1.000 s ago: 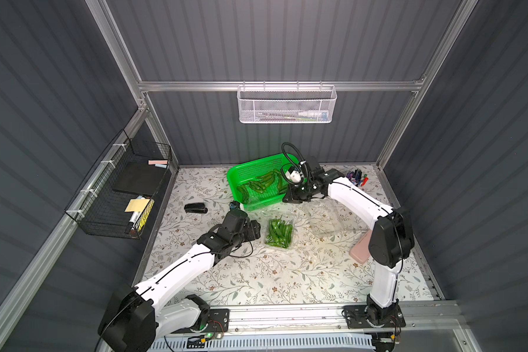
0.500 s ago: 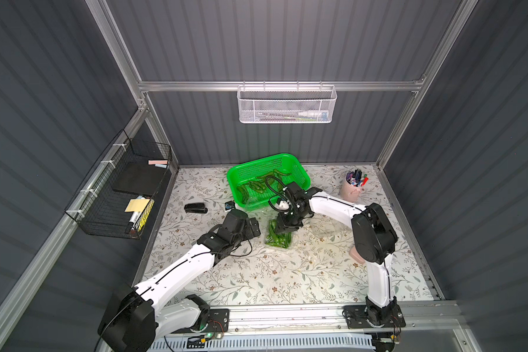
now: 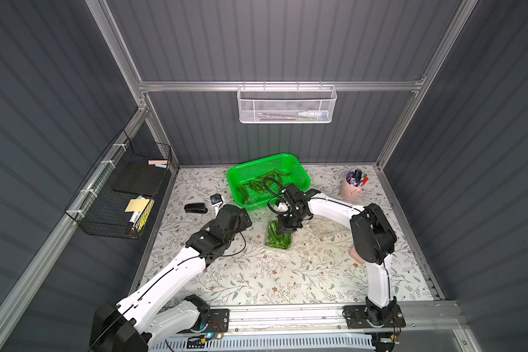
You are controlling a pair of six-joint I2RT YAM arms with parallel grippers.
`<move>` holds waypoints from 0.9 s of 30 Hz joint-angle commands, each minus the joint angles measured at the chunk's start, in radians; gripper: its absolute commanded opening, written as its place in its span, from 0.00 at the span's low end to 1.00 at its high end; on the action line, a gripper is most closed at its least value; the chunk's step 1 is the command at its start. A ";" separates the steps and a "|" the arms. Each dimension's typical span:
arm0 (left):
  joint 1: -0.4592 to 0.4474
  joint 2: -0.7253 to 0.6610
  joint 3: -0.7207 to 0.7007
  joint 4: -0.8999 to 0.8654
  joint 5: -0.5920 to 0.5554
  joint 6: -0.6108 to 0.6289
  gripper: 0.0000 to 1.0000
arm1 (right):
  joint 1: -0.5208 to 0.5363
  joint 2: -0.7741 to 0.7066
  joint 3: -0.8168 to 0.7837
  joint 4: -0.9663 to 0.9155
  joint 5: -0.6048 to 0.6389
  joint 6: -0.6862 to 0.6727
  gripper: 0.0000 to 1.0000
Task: Take small green peppers out of containers
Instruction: Pick up the green pepper from the packing box.
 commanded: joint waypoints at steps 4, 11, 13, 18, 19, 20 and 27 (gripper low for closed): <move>0.004 0.036 0.065 0.026 0.010 0.078 0.99 | 0.013 0.026 0.011 -0.005 0.025 -0.014 0.35; 0.004 0.064 0.082 0.044 0.040 0.092 0.99 | 0.043 0.064 0.009 -0.009 0.076 -0.022 0.37; 0.004 0.066 0.083 0.040 0.036 0.091 0.99 | 0.051 0.067 0.009 -0.014 0.095 -0.028 0.35; 0.004 0.076 0.090 0.043 0.049 0.104 0.99 | 0.051 0.037 -0.004 0.013 0.088 -0.023 0.18; 0.004 0.080 0.091 0.043 0.050 0.105 0.99 | 0.051 0.028 -0.005 0.017 0.088 -0.024 0.16; 0.004 0.083 0.091 0.047 0.052 0.107 0.99 | 0.051 0.019 -0.005 0.019 0.092 -0.024 0.13; 0.004 0.119 0.100 0.069 0.099 0.127 0.99 | 0.048 -0.102 -0.012 0.027 0.066 -0.029 0.09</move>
